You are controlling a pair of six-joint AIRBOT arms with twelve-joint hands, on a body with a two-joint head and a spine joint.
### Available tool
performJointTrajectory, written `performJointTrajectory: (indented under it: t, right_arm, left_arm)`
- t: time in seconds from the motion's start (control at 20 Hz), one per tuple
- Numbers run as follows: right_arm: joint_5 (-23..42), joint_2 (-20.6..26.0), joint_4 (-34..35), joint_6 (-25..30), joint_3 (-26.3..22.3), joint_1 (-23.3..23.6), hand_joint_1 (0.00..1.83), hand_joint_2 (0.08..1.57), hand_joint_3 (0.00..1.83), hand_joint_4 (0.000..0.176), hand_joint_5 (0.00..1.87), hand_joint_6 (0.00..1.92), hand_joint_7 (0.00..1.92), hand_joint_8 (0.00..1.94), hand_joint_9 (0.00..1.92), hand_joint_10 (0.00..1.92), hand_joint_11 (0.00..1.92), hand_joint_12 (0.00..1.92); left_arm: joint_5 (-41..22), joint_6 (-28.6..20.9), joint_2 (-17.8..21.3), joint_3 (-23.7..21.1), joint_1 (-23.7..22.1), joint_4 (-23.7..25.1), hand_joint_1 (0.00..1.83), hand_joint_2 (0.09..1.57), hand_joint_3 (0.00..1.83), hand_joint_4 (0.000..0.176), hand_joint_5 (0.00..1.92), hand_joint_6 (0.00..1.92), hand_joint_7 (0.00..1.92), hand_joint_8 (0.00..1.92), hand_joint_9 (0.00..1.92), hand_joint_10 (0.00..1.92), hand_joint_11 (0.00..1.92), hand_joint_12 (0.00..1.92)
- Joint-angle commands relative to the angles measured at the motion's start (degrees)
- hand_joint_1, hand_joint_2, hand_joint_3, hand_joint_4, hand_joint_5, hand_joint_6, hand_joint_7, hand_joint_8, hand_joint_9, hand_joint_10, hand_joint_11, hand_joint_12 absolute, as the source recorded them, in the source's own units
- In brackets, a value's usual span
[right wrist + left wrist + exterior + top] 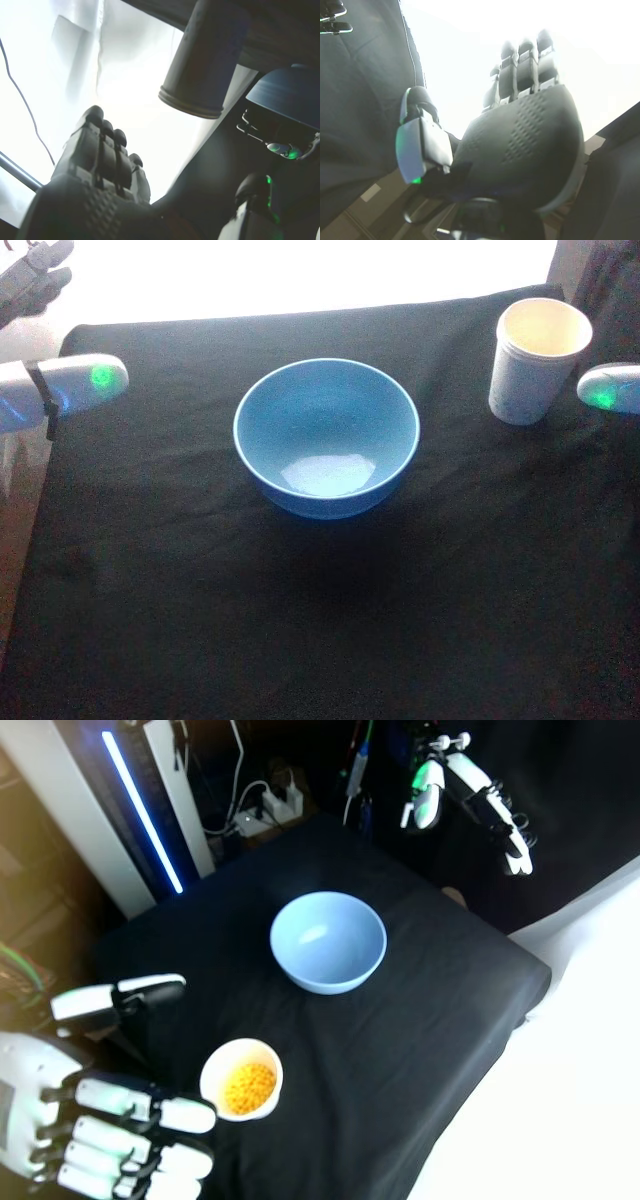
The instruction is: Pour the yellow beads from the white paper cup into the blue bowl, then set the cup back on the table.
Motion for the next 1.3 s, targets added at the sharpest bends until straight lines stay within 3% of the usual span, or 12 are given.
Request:
performJointTrajectory:
  t: [0.0,0.1,0.2,0.3,0.45,0.5,0.6,0.7,0.75,0.95,1.2,1.25]
  right_arm:
    - [6.39,-0.15,1.32,0.61,0.68,0.24,0.66,0.59,0.00,0.075,0.12,0.00,0.27,0.00,0.13,0.00,0.00,0.30]
    - [5.95,-0.38,1.32,0.61,0.97,0.24,0.68,0.56,0.00,0.091,0.12,0.00,0.26,0.00,0.11,0.00,0.00,0.21]
    - [5.16,-0.81,1.32,0.62,1.59,0.24,0.69,0.57,0.00,0.085,0.11,0.00,0.26,0.00,0.11,0.01,0.01,0.17]
    - [3.69,-1.58,1.34,0.64,2.63,0.24,0.70,0.59,0.01,0.096,0.11,0.00,0.24,0.00,0.11,0.00,0.00,0.17]
    - [1.64,-2.64,1.49,0.87,4.11,0.24,0.66,0.60,0.00,0.089,0.09,0.00,0.20,0.00,0.10,0.00,0.00,0.22]
    - [1.04,-3.06,1.54,1.00,4.66,0.25,0.67,0.59,0.00,0.110,0.08,0.00,0.21,0.00,0.10,0.00,0.00,0.14]
    - [0.43,-3.77,1.75,1.13,5.42,0.25,0.65,0.57,0.00,0.095,0.11,0.01,0.24,0.01,0.12,0.01,0.01,0.09]
    - [-0.38,-4.50,2.01,1.19,6.45,0.26,0.68,0.58,0.00,0.081,0.12,0.00,0.22,0.00,0.09,0.00,0.00,0.04]
    - [-0.96,-4.90,2.06,1.22,7.11,0.26,0.68,0.58,0.00,0.084,0.12,0.00,0.21,0.00,0.08,0.00,0.00,0.02]
    - [-1.73,-8.10,2.49,3.50,11.14,0.26,0.65,0.61,0.01,0.124,0.12,0.00,0.23,0.01,0.07,0.00,0.03,0.03]
    - [-2.05,-10.48,3.63,4.21,13.42,0.26,0.64,0.61,0.00,0.113,0.10,0.00,0.19,0.00,0.08,0.01,0.06,0.04]
    - [-2.41,-10.73,3.62,4.21,13.74,0.26,0.65,0.62,0.00,0.127,0.10,0.00,0.18,0.00,0.08,0.00,0.06,0.04]
  left_arm:
    - [-6.52,-0.50,-0.43,0.47,-0.30,-0.20,0.52,0.84,0.01,0.028,0.05,0.00,0.21,0.00,0.24,0.01,0.00,0.58]
    - [-6.50,-0.75,-0.66,0.63,-0.33,0.14,0.53,0.85,0.00,0.053,0.06,0.00,0.19,0.01,0.24,0.01,0.00,0.51]
    - [-6.56,-0.92,-0.80,0.64,-0.36,0.66,0.53,0.86,0.00,0.061,0.05,0.00,0.16,0.00,0.19,0.00,0.00,0.43]
    - [-6.51,-0.93,-0.89,0.65,-0.48,1.27,0.53,0.89,0.01,0.035,0.04,0.00,0.10,0.00,0.13,0.00,0.00,0.40]
    - [-6.50,-1.01,-0.89,0.63,-0.79,2.02,0.57,0.90,0.00,0.041,0.04,0.00,0.08,0.00,0.09,0.00,0.00,0.20]
    - [-6.53,-1.04,-0.89,0.60,-0.83,2.18,0.55,0.89,0.00,0.045,0.03,0.00,0.06,0.00,0.09,0.00,0.00,0.24]
    - [-7.00,-1.31,-0.92,0.30,-0.86,2.77,0.57,0.89,0.00,0.051,0.04,0.00,0.05,0.00,0.07,0.00,0.00,0.26]
    - [-7.86,-1.84,-0.90,-0.10,-0.86,3.75,0.56,0.88,0.00,0.027,0.05,0.00,0.11,0.01,0.09,0.00,0.00,0.32]
    - [-8.22,-1.96,-0.86,-0.23,-0.90,4.14,0.56,0.86,0.00,0.033,0.05,0.00,0.14,0.01,0.12,0.01,0.00,0.35]
    - [-8.13,-1.97,-0.91,-0.34,-0.95,4.34,0.54,0.87,0.00,0.001,0.08,0.00,0.21,0.00,0.18,0.01,0.00,0.50]
    - [-8.22,-1.97,-0.95,-0.42,-0.95,4.49,0.53,0.87,0.00,0.000,0.08,0.00,0.27,0.01,0.19,0.01,0.00,0.40]
    - [-8.22,-1.97,-0.95,-0.42,-0.95,4.52,0.53,0.87,0.00,0.000,0.08,0.00,0.27,0.01,0.20,0.01,0.00,0.42]
